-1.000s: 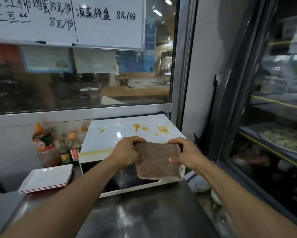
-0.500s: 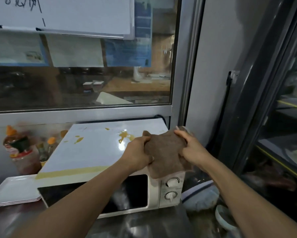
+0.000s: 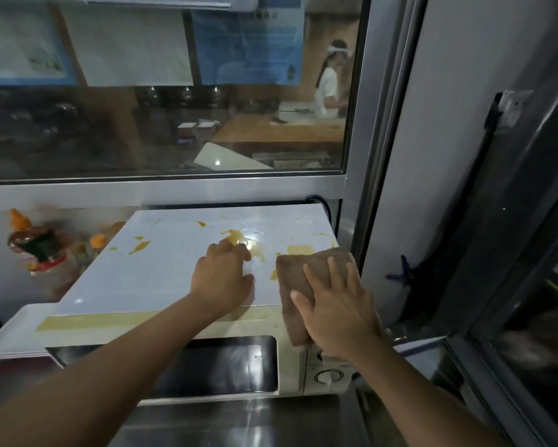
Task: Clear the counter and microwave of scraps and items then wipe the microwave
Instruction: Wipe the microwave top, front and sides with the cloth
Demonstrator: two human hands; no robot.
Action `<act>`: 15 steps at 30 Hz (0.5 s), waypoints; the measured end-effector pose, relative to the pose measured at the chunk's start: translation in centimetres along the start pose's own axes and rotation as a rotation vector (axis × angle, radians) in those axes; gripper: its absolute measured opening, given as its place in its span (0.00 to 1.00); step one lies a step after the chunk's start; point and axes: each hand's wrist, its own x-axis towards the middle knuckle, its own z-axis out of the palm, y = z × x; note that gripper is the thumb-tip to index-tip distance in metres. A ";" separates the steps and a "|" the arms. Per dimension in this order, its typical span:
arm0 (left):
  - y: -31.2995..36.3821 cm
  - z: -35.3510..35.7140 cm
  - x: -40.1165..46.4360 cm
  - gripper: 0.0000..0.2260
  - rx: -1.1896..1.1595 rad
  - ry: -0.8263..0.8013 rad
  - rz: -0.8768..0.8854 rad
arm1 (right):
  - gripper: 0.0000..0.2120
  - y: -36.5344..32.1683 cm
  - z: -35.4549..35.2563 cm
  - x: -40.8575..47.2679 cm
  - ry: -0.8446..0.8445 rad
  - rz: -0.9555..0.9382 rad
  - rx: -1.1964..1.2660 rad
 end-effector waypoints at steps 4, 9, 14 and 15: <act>-1.7 0.5 0.7 0.17 0.031 -0.005 -0.084 | 0.28 0.2 -0.3 3.6 -0.056 0.032 0.031; -2.9 1.1 1.6 0.18 -0.009 -0.032 -0.078 | 0.28 0.7 -0.1 9.9 -0.033 0.027 0.067; -3.4 1.6 1.7 0.17 0.013 0.013 -0.033 | 0.28 0.9 -0.1 16.1 -0.022 0.035 0.062; -3.4 1.7 1.6 0.17 0.014 0.023 -0.027 | 0.28 0.9 0.0 17.1 -0.025 0.035 0.073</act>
